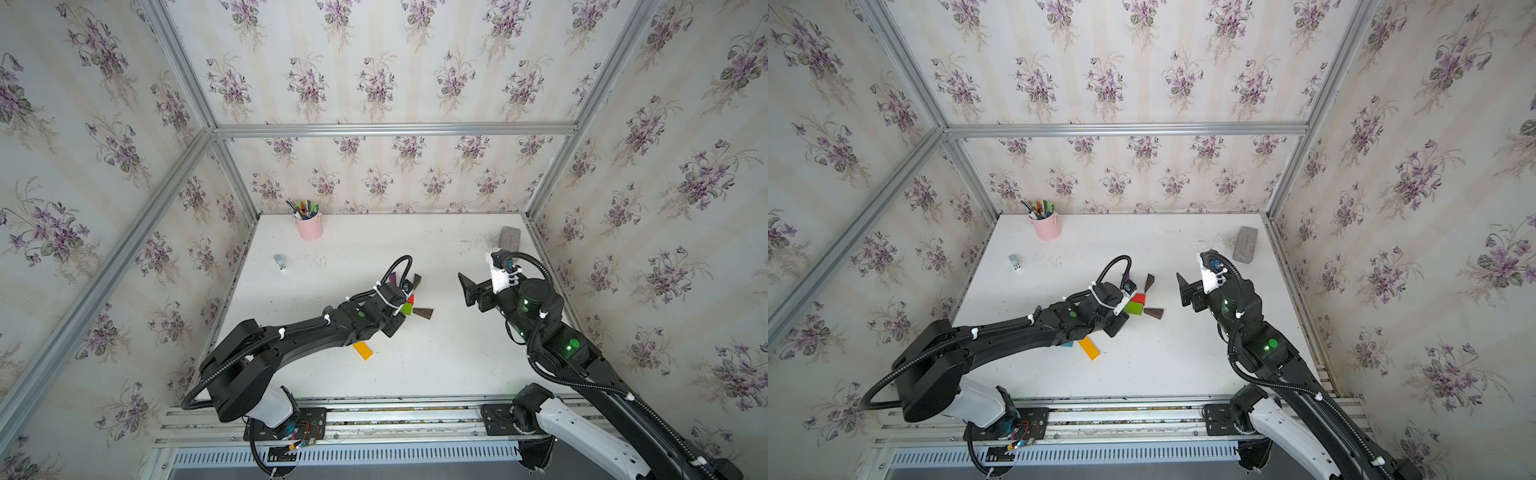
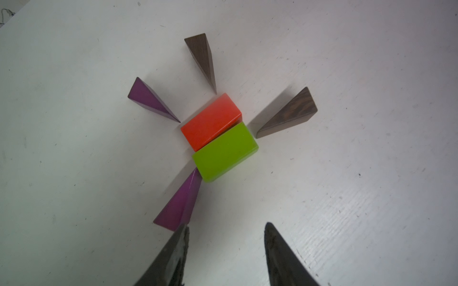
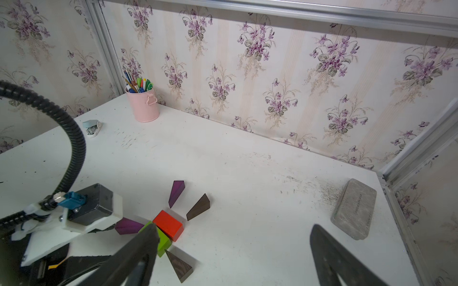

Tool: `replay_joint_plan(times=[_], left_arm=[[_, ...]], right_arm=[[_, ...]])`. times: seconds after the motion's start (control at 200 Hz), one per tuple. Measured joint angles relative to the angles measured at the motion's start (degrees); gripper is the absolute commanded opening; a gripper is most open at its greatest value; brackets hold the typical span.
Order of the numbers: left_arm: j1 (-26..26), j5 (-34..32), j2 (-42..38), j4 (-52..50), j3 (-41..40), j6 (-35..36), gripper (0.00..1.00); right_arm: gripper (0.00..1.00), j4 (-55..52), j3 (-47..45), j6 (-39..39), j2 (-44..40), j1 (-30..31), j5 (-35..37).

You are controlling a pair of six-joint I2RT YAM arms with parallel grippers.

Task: Assemble a small pinwheel with building blocks
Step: Adjust the building block at the center of the board.

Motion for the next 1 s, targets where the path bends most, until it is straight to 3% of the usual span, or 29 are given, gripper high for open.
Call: replay_joint_plan(times=[0.31,0.634,0.889,0.919,0.999], left_arm=[[-0.3,-1.3,5.5,0.7,3.5,-7.8,0.43],[-2.1,-2.2,7.0,-2.7,6.1,-18.6,0.53],[-2.1,-3.3,9.3,-4.2,7.4,-21.2,0.54],[-2.1,-3.3,9.5,-4.2,7.5,-21.3,0.58],[-2.1,-3.4,10.2,-4.2,7.9,-21.6,0.59]], right_arm=[[0.96,-0.2,-0.9,0.8,-1.0,-0.3,0.9],[0.96,-0.1,-1.1,1.2,-1.0,-0.7,1.0],[0.96,0.0,-1.2,1.7,-1.3,-0.9,0.9],[0.96,0.0,-1.2,1.7,-1.4,-0.9,0.9],[0.96,0.0,-1.3,1.8,-1.5,-1.0,0.9]])
